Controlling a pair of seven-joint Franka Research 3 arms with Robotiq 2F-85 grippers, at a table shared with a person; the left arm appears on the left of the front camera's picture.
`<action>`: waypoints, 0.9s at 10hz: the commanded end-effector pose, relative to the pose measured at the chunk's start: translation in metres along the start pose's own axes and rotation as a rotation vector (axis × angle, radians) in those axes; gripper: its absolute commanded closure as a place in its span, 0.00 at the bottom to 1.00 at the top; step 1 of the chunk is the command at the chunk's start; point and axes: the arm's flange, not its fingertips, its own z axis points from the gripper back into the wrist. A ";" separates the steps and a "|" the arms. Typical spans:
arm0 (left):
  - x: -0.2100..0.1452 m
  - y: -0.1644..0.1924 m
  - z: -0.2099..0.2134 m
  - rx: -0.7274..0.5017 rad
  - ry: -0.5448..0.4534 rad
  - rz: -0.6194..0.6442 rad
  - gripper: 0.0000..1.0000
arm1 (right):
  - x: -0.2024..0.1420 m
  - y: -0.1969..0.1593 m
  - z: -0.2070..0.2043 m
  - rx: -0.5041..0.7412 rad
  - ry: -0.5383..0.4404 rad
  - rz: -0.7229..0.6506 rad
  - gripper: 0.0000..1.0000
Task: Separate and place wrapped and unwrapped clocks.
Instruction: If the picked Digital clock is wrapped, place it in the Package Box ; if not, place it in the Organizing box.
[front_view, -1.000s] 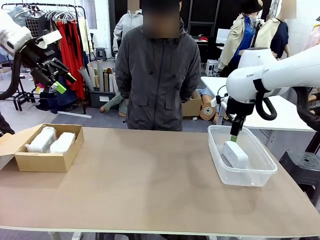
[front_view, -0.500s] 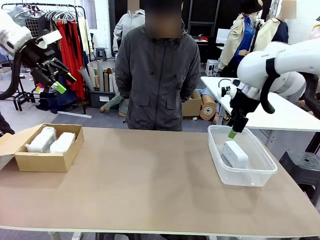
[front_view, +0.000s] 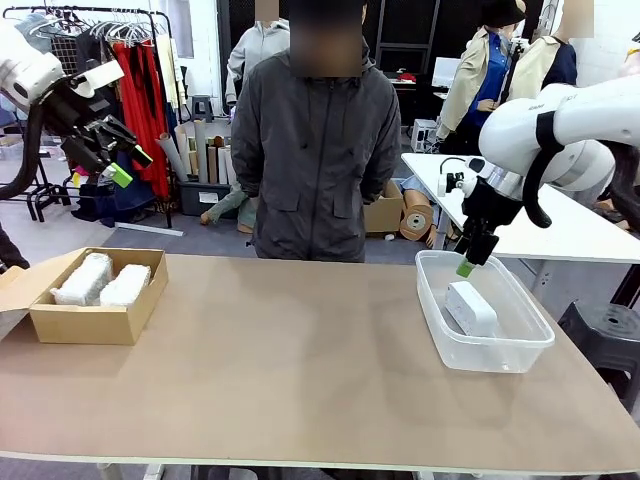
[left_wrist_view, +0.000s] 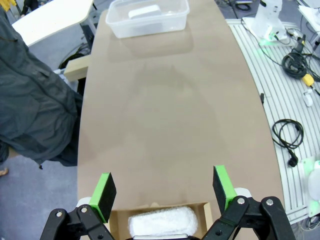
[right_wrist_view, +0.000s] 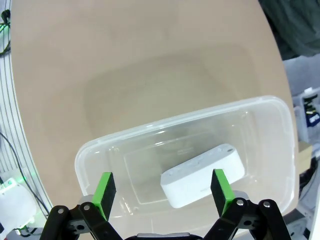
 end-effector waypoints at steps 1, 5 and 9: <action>0.000 -0.001 0.000 -0.004 0.008 -0.001 0.00 | -0.002 -0.001 0.001 -0.001 0.000 -0.004 0.00; 0.000 -0.001 0.000 -0.004 0.008 -0.001 0.00 | 0.017 -0.015 0.027 0.034 -0.380 0.235 0.00; 0.000 -0.001 0.000 -0.004 0.008 -0.001 0.00 | 0.022 -0.016 0.064 0.018 -0.534 0.382 0.00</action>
